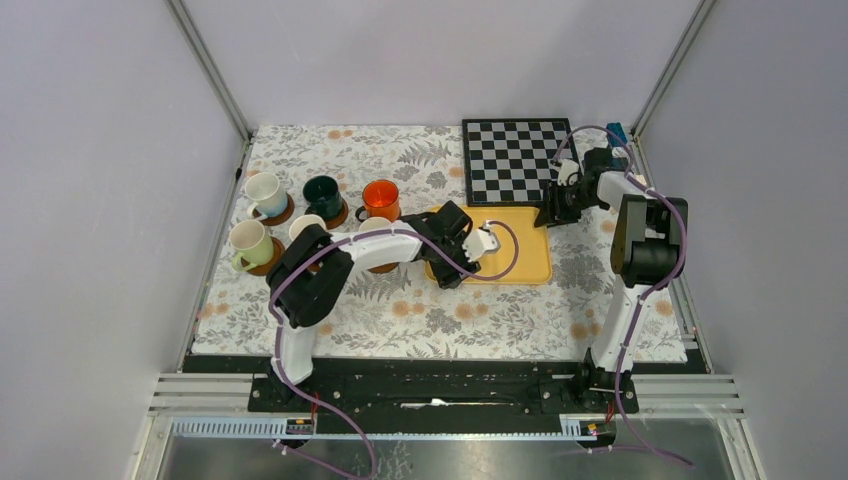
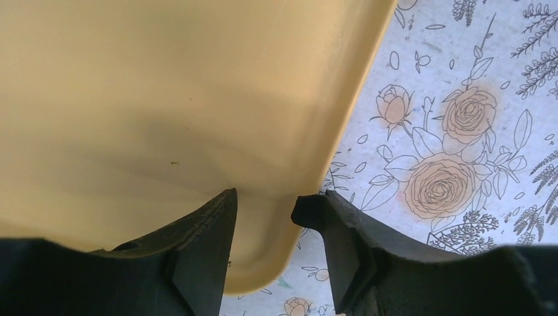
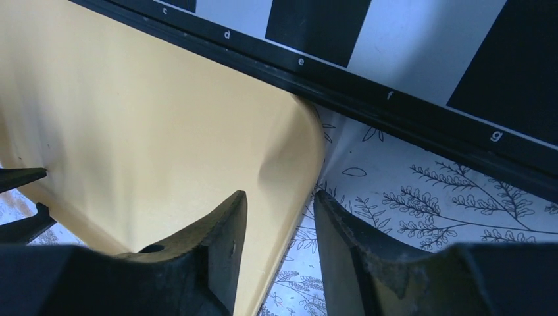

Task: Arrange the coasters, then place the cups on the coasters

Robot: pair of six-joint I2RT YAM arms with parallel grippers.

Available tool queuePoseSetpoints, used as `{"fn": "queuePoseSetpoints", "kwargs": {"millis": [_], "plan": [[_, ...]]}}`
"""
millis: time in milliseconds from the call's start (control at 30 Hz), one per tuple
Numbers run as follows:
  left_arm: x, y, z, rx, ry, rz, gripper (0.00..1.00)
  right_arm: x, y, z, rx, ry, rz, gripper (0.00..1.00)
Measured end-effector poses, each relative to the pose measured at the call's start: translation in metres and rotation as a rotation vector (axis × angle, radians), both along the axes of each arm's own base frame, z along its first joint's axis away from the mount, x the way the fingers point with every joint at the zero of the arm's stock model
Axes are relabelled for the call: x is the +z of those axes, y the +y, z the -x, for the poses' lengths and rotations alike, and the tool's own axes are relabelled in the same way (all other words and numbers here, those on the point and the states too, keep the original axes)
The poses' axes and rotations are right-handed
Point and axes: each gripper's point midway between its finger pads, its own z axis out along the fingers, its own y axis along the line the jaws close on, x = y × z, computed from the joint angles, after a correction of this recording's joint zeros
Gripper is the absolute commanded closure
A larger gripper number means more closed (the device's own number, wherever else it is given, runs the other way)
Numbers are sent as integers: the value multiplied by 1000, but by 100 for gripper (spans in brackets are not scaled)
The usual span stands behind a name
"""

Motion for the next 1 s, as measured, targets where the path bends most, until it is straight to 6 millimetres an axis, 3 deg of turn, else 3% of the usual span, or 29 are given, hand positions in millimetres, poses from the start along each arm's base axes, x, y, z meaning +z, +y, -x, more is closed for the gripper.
{"fn": "queuePoseSetpoints", "kwargs": {"millis": [167, 333, 400, 500, 633, 800, 900, 1000], "plan": [[2, 2, -3, 24, 9, 3, 37, 4, 1, -4, 0, -7, 4, 31], [6, 3, -7, 40, 11, 0, 11, 12, 0, -8, 0, -13, 6, 12], [13, 2, -9, 48, 12, 2, 2, 17, 0, -9, -1, -16, 6, 4], [36, -6, -20, 61, -8, 26, 1, 29, 0, -10, -2, -29, 6, 0], [80, -18, -39, 75, -64, 88, 1, 67, 0, -18, -1, -93, 12, 0], [139, -14, -67, 143, -120, 164, 1, 138, -1, -31, 0, -239, 21, 0], [177, 9, -92, 231, -141, 220, 1, 179, 0, -29, 2, -326, 24, 0], [214, 52, -122, 356, -153, 288, 1, 211, 1, -18, 0, -389, 28, 0]]}}
